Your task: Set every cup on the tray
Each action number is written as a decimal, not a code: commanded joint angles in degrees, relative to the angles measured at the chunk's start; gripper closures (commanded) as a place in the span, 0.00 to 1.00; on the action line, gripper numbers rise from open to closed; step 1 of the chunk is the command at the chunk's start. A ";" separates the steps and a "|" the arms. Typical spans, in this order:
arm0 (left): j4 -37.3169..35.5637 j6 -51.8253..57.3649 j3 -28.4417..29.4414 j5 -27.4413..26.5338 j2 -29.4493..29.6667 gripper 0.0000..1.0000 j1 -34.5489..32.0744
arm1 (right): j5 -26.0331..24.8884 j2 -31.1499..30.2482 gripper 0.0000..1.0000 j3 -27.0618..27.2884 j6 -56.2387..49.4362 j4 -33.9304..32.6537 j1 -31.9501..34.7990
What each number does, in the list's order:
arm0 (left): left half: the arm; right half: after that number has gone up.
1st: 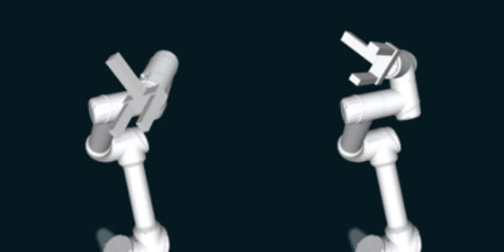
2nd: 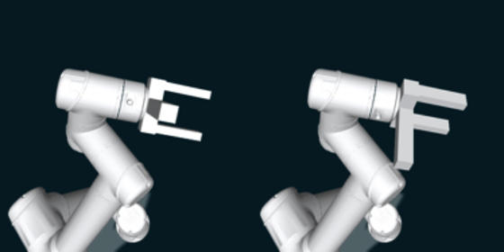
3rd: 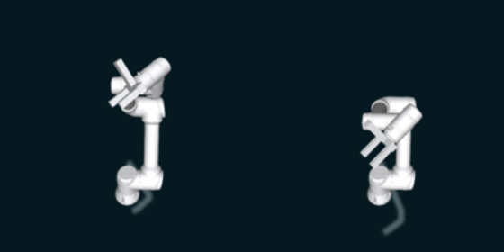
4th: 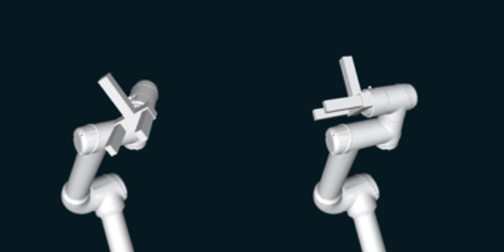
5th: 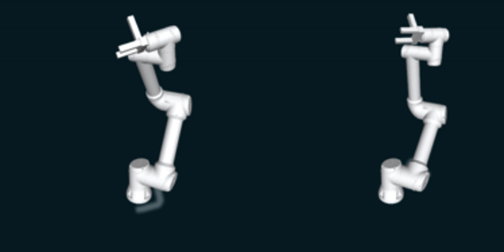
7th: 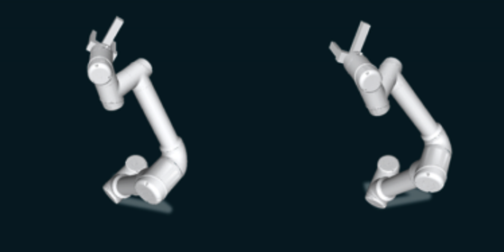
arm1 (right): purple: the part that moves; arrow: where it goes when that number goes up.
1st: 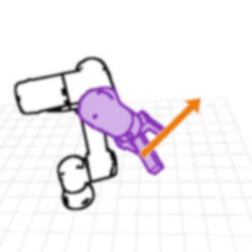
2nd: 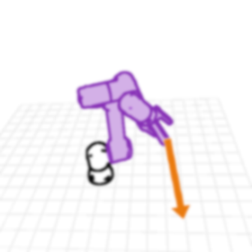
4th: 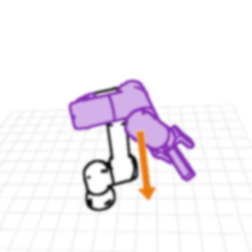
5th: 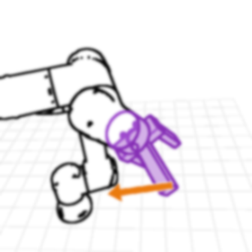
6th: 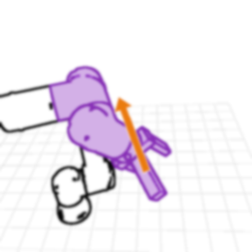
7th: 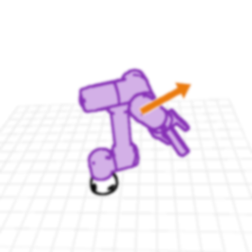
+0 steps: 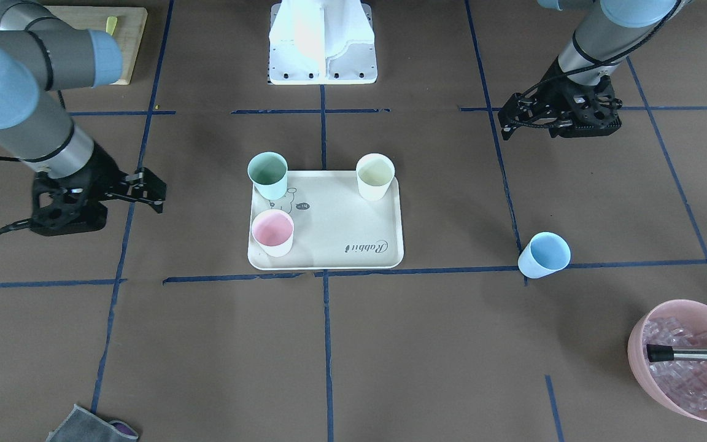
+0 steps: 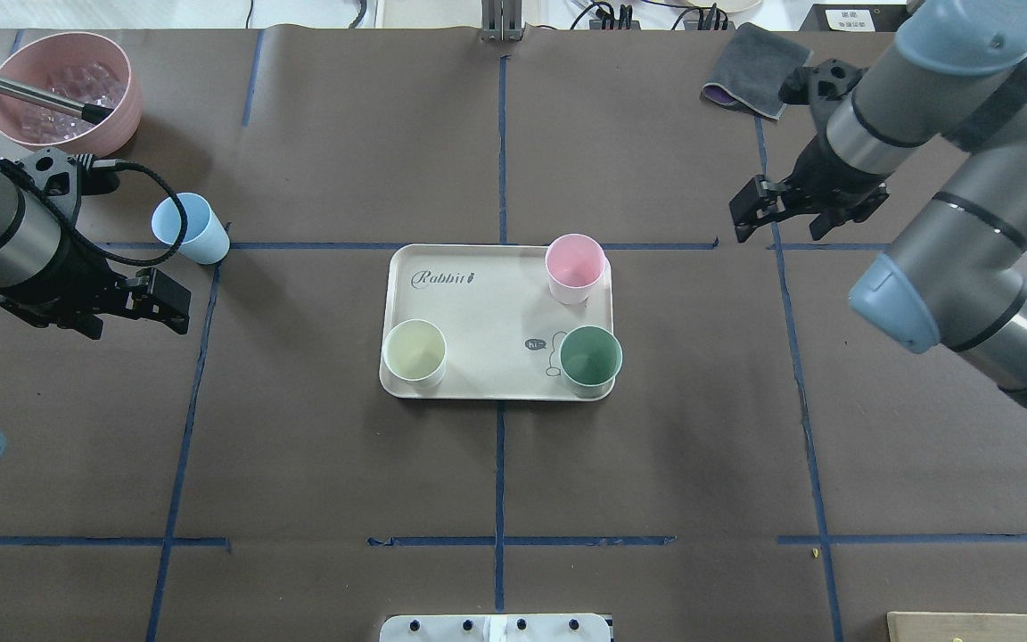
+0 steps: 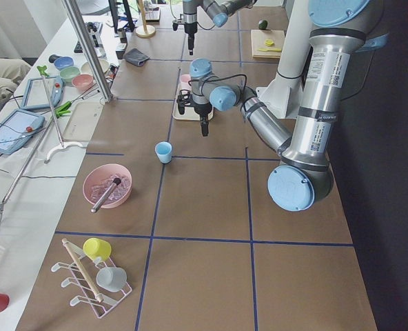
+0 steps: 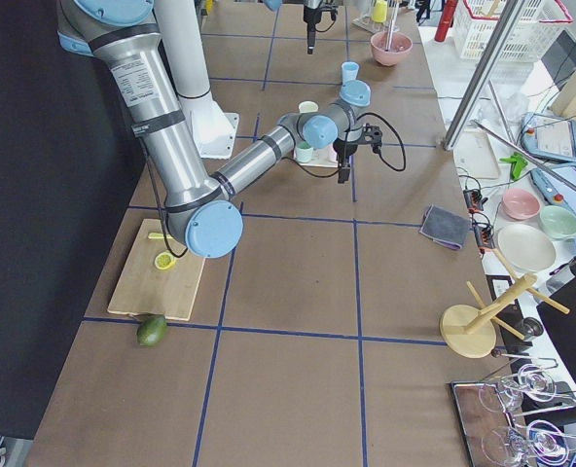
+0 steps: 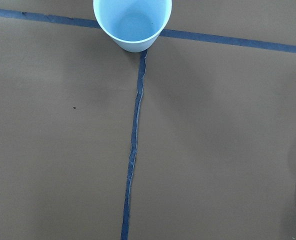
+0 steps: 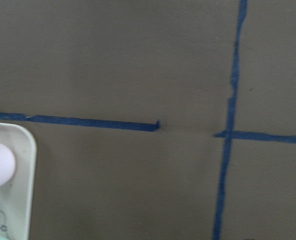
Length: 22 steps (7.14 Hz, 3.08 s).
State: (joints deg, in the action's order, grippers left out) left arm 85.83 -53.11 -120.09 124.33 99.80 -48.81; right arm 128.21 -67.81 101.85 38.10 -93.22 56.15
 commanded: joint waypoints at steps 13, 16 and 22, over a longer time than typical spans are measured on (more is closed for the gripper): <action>27.40 -0.19 34.36 -0.14 9.19 0.01 -9.92 | 5.47 -24.74 0.01 1.60 -49.44 -5.13 24.71; 27.81 -1.21 35.01 -0.23 9.10 0.03 -7.89 | 5.56 -24.74 0.01 1.60 -49.44 -5.13 24.71; 26.15 -4.72 37.74 -0.23 12.70 1.00 -6.21 | 5.56 -24.74 0.01 1.51 -49.44 -5.13 24.71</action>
State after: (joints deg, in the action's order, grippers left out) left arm 112.88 -57.76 -82.54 123.97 111.50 -54.83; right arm 133.77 -92.55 103.36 -11.34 -98.35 80.86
